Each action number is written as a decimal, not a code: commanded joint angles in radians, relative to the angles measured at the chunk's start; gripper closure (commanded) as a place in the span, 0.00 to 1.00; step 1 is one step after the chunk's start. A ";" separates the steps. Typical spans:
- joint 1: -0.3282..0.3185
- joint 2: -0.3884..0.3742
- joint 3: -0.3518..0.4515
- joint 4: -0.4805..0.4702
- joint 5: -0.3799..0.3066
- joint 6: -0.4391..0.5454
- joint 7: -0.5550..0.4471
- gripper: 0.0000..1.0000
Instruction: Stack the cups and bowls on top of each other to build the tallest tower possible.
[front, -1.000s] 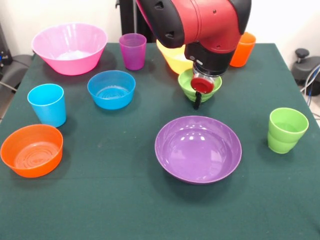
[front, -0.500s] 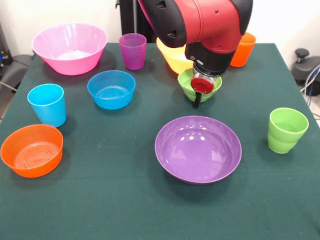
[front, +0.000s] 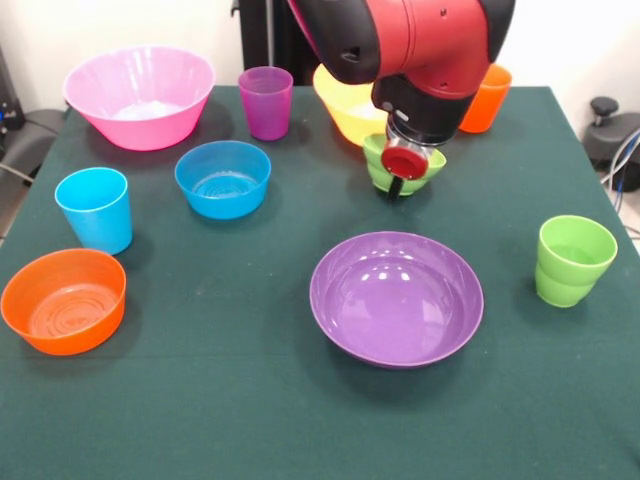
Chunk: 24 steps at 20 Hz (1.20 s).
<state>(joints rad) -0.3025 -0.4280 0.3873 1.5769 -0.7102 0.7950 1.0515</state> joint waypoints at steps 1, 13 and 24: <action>-0.002 0.069 -0.028 -0.070 -0.078 -0.060 0.027 1.00; -0.116 -0.012 0.074 0.052 0.076 -0.279 0.174 1.00; -0.155 -0.088 0.068 0.133 0.208 -0.228 0.138 1.00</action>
<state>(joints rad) -0.4758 -0.4849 0.4131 1.6535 -0.5408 0.5755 1.0515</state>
